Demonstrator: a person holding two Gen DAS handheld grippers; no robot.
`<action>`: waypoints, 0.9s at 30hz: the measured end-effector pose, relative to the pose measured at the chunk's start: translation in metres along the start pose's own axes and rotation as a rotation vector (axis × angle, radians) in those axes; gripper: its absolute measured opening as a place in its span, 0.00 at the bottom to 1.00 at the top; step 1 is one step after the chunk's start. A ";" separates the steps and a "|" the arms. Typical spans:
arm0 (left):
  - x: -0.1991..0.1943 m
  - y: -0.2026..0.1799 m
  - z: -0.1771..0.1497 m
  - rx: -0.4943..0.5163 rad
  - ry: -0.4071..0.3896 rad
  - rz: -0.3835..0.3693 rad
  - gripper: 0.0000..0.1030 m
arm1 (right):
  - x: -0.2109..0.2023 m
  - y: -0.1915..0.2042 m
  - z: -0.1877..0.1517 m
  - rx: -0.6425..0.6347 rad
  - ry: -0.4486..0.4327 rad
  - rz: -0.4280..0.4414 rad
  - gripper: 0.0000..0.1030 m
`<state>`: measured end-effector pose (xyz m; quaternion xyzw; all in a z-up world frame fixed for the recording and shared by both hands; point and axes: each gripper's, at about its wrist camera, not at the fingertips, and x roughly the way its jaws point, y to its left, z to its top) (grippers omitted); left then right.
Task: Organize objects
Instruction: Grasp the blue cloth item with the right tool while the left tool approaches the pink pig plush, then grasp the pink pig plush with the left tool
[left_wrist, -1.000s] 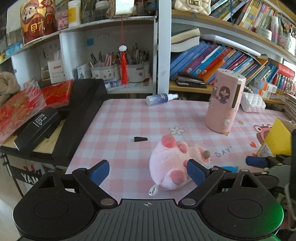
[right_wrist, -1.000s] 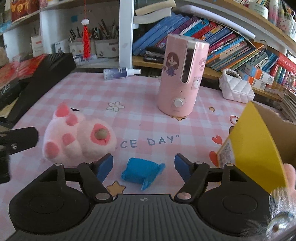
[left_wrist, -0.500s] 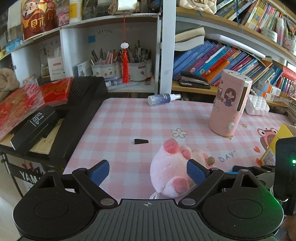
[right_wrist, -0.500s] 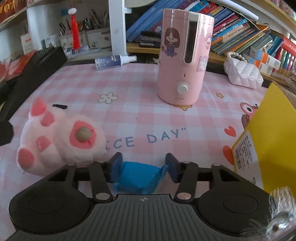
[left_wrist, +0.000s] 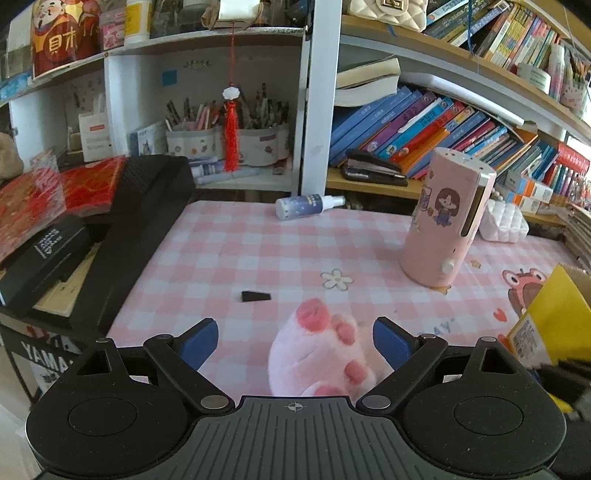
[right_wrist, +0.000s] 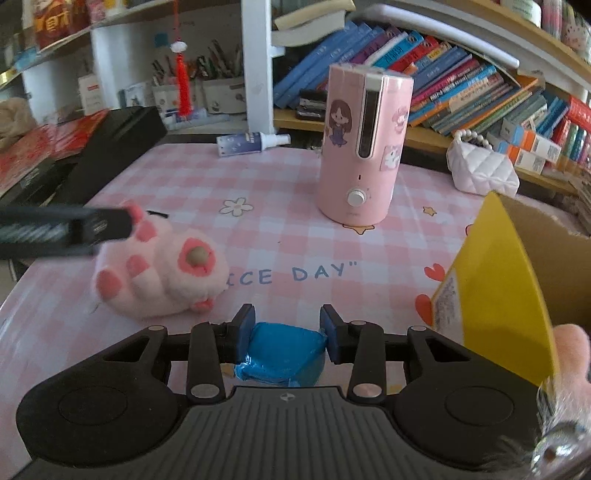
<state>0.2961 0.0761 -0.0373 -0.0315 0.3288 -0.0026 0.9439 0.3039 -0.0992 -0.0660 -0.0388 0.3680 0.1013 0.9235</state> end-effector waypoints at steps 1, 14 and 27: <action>0.002 -0.001 0.001 -0.003 -0.002 -0.004 0.95 | -0.004 0.000 -0.002 -0.010 -0.005 0.005 0.35; 0.060 -0.014 -0.005 -0.022 0.117 -0.077 0.98 | -0.013 0.001 -0.004 -0.058 -0.017 0.060 0.35; 0.060 -0.023 -0.009 -0.036 0.155 -0.187 0.66 | -0.021 -0.009 -0.008 -0.037 -0.022 0.045 0.34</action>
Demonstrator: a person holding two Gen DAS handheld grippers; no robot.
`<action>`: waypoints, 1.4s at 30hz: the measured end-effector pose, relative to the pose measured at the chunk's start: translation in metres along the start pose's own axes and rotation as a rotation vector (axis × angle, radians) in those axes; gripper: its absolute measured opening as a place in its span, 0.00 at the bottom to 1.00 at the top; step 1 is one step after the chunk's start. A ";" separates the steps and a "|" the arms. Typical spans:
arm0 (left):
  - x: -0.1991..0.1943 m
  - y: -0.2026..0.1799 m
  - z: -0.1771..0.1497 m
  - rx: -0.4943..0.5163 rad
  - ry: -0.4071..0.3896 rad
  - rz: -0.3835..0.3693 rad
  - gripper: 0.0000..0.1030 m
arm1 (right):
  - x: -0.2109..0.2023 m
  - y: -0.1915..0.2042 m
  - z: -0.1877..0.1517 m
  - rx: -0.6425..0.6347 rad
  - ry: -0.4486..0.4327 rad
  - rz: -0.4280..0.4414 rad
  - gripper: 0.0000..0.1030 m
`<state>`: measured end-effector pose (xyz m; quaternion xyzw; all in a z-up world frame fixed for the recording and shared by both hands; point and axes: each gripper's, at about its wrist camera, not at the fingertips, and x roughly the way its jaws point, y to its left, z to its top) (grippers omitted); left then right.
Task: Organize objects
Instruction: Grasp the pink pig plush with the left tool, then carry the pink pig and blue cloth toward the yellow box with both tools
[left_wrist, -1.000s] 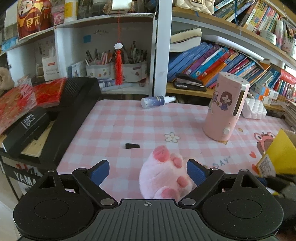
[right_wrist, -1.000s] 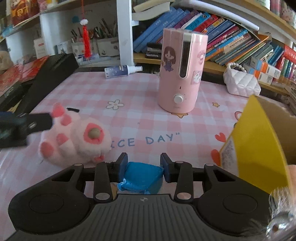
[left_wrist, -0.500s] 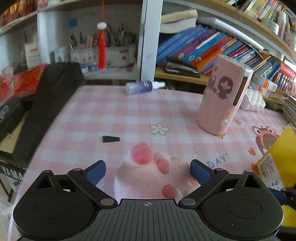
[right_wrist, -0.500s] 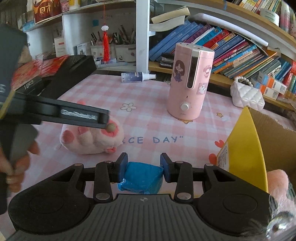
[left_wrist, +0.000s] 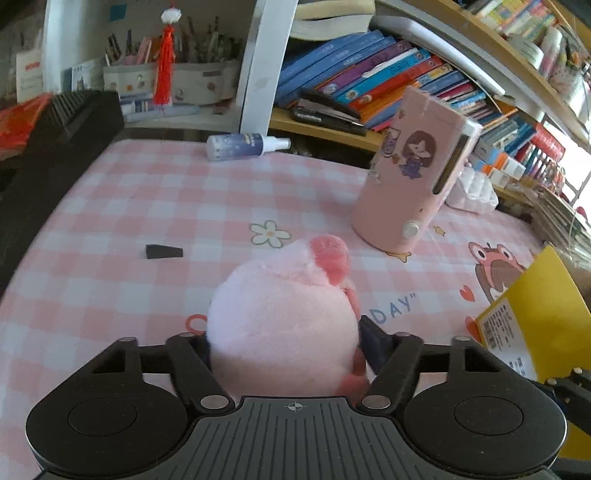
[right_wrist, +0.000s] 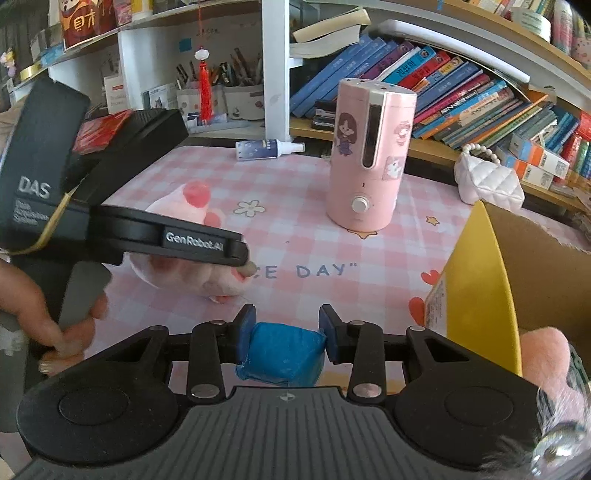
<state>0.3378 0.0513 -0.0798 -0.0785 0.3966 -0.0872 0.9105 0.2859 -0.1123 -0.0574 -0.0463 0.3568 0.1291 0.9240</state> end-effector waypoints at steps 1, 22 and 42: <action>-0.006 -0.001 -0.001 0.009 -0.007 0.007 0.66 | -0.002 0.000 0.000 0.002 -0.002 -0.001 0.34; -0.173 0.012 -0.082 -0.025 -0.130 0.065 0.66 | -0.079 0.025 -0.019 0.015 -0.059 -0.004 0.34; -0.249 0.014 -0.158 0.031 -0.116 0.004 0.66 | -0.161 0.078 -0.086 0.021 -0.054 -0.051 0.34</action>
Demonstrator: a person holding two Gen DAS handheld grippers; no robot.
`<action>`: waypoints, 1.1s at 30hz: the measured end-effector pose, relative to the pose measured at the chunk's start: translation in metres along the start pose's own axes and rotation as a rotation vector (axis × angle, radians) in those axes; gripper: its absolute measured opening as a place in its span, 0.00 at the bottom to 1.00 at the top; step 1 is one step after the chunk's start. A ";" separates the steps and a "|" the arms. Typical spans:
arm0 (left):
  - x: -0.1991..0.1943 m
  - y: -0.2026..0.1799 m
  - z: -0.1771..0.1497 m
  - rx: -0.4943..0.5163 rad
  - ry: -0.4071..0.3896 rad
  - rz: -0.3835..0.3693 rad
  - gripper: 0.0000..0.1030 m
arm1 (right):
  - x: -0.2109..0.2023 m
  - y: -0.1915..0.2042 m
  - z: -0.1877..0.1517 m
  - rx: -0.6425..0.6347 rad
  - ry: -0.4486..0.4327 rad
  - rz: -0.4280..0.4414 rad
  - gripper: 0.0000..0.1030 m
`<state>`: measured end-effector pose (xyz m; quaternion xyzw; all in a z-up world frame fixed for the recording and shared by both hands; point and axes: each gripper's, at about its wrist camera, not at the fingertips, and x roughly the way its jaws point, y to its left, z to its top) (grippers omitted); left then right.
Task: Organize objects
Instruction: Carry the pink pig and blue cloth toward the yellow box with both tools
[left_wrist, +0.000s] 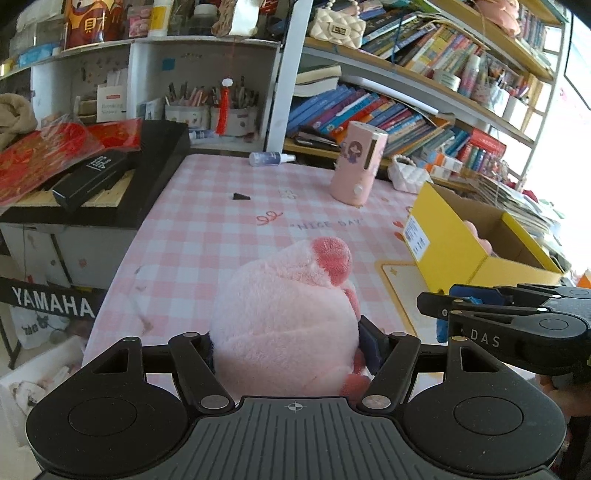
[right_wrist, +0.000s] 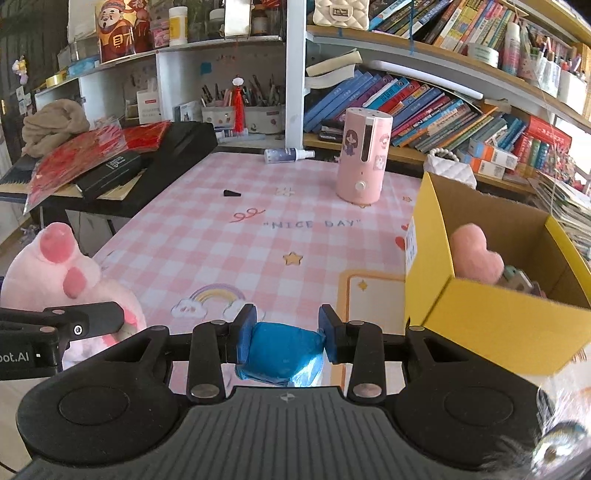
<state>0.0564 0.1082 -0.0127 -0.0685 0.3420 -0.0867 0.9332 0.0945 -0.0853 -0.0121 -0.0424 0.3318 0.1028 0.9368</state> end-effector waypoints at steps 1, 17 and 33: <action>-0.003 0.000 -0.002 0.004 -0.001 -0.002 0.66 | -0.003 0.001 -0.003 0.003 0.002 -0.002 0.34; -0.038 -0.015 -0.033 0.070 0.010 -0.056 0.66 | -0.050 0.005 -0.050 0.084 0.010 -0.050 0.34; -0.030 -0.064 -0.042 0.207 0.052 -0.218 0.66 | -0.089 -0.033 -0.088 0.229 0.021 -0.199 0.33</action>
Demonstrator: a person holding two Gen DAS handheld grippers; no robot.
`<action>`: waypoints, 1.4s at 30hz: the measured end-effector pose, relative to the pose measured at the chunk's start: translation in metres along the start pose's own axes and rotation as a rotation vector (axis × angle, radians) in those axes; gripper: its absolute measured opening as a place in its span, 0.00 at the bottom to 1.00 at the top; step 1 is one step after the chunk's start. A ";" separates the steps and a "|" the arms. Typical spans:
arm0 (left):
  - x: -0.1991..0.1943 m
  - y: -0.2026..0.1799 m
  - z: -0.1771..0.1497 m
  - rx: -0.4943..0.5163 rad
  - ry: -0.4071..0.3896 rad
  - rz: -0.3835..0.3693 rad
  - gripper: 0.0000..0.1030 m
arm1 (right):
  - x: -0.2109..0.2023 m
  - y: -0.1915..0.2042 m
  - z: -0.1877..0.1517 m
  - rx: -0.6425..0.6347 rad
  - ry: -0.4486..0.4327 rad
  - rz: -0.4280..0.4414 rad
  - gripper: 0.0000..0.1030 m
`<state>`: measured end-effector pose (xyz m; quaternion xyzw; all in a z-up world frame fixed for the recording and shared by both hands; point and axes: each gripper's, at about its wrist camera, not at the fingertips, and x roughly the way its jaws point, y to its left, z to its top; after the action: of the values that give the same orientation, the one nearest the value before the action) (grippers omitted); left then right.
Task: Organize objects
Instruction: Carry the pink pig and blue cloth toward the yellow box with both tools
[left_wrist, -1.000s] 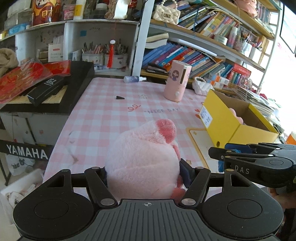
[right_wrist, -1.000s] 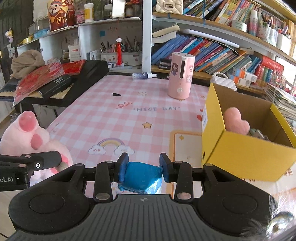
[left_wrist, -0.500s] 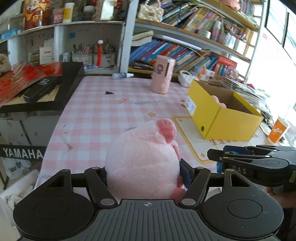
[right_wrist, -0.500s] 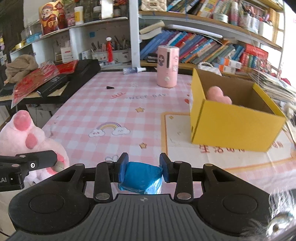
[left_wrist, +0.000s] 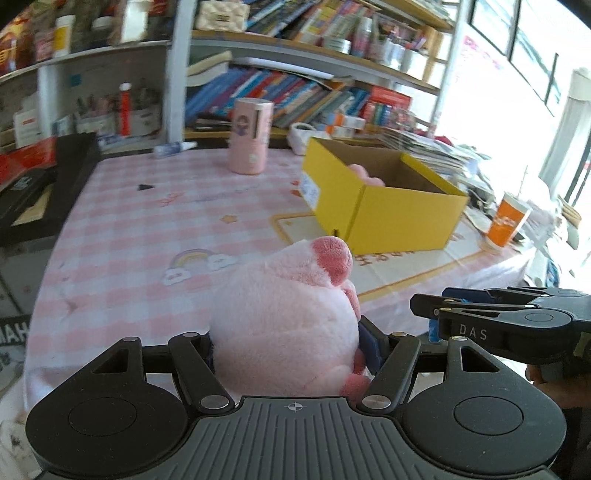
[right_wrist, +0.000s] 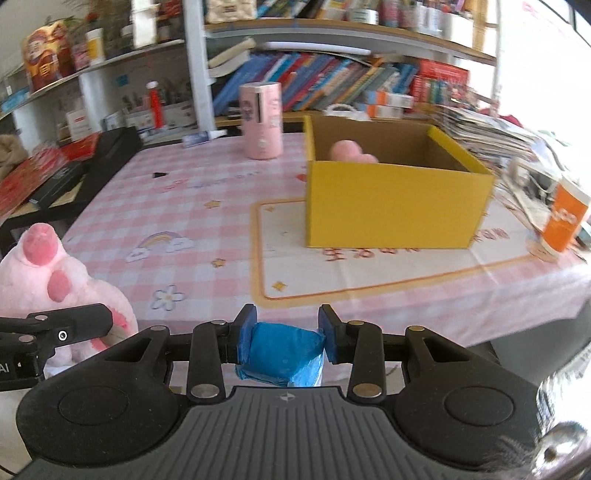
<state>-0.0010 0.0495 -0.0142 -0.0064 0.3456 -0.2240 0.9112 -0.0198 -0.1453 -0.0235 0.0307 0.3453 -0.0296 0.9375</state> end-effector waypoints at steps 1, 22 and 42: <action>0.002 -0.003 0.001 0.008 0.002 -0.011 0.66 | -0.002 -0.004 -0.001 0.009 -0.002 -0.012 0.33; 0.052 -0.057 0.032 0.123 0.014 -0.151 0.66 | -0.006 -0.074 0.006 0.123 -0.005 -0.162 0.33; 0.088 -0.089 0.055 0.148 0.019 -0.160 0.66 | 0.019 -0.116 0.027 0.130 0.006 -0.156 0.33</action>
<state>0.0563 -0.0748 -0.0129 0.0357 0.3350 -0.3209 0.8852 0.0032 -0.2635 -0.0194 0.0647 0.3469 -0.1250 0.9273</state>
